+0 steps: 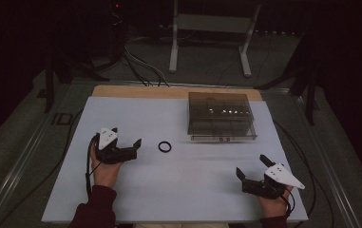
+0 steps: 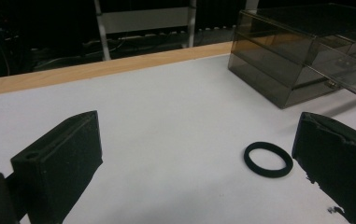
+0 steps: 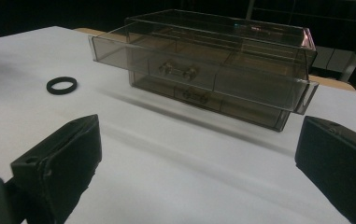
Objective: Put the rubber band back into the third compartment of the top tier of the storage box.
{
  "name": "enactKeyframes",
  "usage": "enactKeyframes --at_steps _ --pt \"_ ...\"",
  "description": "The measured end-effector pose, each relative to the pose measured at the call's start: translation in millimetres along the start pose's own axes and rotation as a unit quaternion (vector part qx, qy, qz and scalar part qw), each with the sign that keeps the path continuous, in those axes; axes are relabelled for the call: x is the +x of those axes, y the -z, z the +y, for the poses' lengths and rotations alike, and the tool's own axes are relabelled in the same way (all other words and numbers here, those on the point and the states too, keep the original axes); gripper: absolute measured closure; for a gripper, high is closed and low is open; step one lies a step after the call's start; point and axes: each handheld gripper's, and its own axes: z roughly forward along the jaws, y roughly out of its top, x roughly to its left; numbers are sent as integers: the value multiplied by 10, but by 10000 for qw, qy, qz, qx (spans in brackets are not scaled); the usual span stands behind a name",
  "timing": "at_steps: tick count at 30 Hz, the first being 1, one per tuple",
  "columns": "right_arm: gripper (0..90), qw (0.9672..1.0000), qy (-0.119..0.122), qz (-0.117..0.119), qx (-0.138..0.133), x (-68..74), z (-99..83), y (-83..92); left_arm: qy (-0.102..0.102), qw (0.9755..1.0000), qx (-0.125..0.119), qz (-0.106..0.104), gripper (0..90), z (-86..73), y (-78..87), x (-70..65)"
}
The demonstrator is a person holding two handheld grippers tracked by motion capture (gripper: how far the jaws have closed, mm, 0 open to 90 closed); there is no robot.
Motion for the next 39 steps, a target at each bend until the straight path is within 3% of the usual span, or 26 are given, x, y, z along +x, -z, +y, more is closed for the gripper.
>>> enactKeyframes --at_steps 11,18,33,39 --pt "12 10000 6 17 4 3 -1 -5 46 9999 104 2 25 -19 -184 -34" --pt "12 10000 -2 23 -1 3 -1 -7 -122 9996 272 -7 25 -4 -343 -130" --pt "12 10000 -8 27 -13 -1 1 -3 -251 9980 566 -151 40 -63 -656 -322" --pt "12 10000 2 30 -6 2 1 -5 -137 9957 879 -262 88 -86 -765 -379"
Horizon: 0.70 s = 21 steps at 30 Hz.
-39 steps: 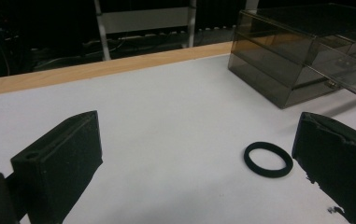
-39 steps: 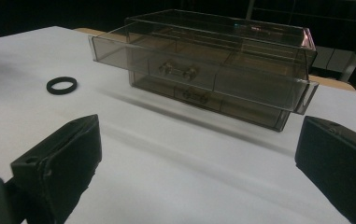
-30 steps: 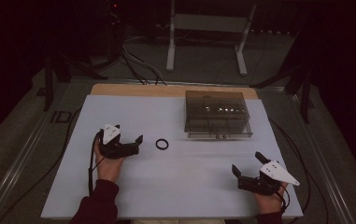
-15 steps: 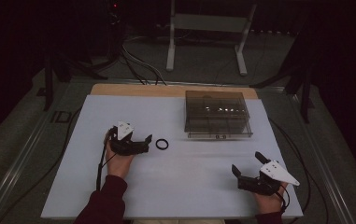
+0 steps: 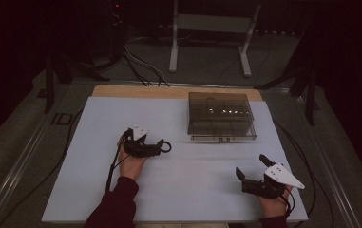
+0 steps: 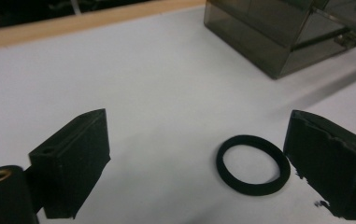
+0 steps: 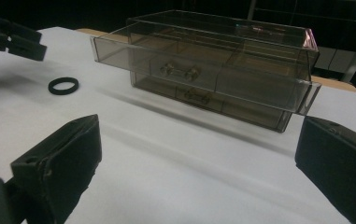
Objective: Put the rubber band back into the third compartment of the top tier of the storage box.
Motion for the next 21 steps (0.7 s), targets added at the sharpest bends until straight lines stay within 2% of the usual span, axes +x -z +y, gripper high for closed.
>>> enactKeyframes --at_steps 2,4,8,10,13,19,21 --pt "11 10000 -2 0 -2 0 0 0 16 10000 45 -16 126 -3 -16 -5" --pt "12 10000 -6 4 -1 -2 0 0 116 9998 123 -106 159 -16 -63 -20" --pt "11 10000 -11 6 2 -3 0 -1 80 9994 303 -138 166 -35 -134 -56" --pt "12 10000 -8 2 7 -3 0 -1 79 9993 370 -34 192 -39 -167 -79" --pt "12 10000 -9 2 2 -3 0 -1 55 9985 523 152 305 -42 -210 -105" --pt "12 10000 0 0 6 -3 0 -4 14 9972 742 -51 590 -51 -244 -129" --pt "12 10000 4 -3 10 -2 0 -4 -65 9965 831 -87 676 -52 -256 -149"
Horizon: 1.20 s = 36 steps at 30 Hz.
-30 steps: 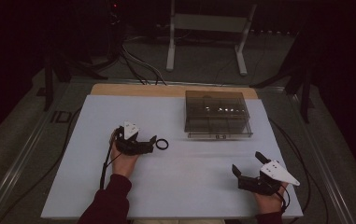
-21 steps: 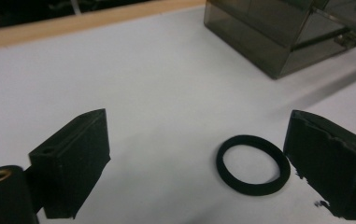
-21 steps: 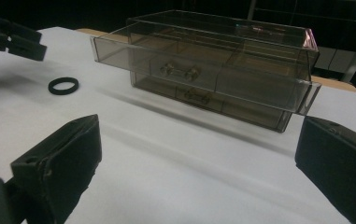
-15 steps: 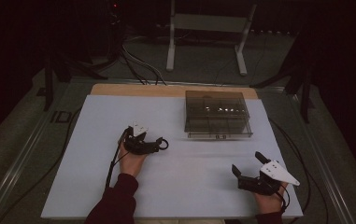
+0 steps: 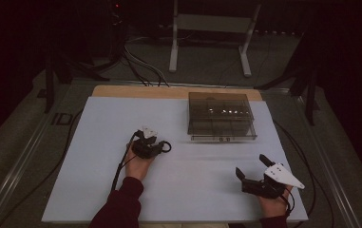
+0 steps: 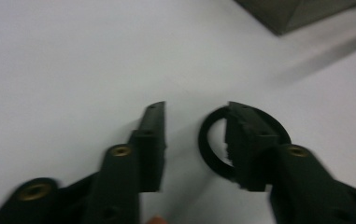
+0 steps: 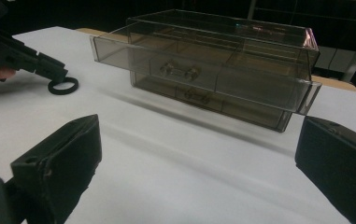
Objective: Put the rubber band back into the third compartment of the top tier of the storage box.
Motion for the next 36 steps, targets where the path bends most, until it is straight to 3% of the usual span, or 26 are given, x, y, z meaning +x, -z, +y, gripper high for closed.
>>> enactKeyframes --at_steps 2,5,21,36 --pt "12 10000 2 -1 1 1 0 -1 -67 10000 50 13 776 3 -6 -20" --pt "12 10000 3 -1 -1 1 0 -1 -10 10000 68 -42 873 6 -3 -14" --pt "12 10000 8 -2 4 2 0 -2 197 9996 -137 -172 881 79 120 9" --pt "12 10000 6 10 5 6 -1 -5 128 9988 -410 -250 881 301 324 -31"
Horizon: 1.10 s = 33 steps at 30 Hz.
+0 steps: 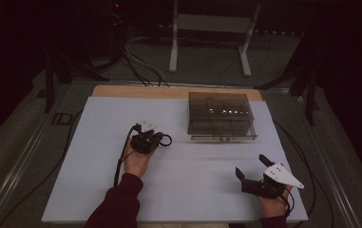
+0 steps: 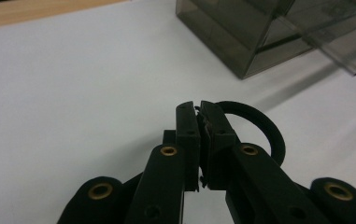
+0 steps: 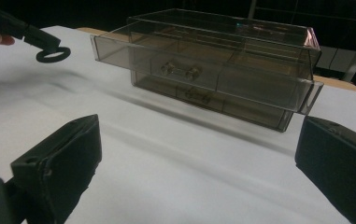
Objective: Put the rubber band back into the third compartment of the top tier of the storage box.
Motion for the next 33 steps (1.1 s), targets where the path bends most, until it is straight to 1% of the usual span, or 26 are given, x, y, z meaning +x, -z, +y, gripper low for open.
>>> enactKeyframes --at_steps 3,18,23,33 --pt "12 10000 1 0 0 0 0 -1 -65 10000 -23 -26 881 53 22 -24" --pt "12 10000 4 7 0 2 0 0 -167 9995 -200 -154 881 304 79 -150" --pt "12 10000 5 11 -1 2 0 0 -139 9994 -250 -197 881 372 106 -140" --pt "12 10000 6 12 -2 3 0 0 -179 9990 -340 -228 881 530 183 -99"
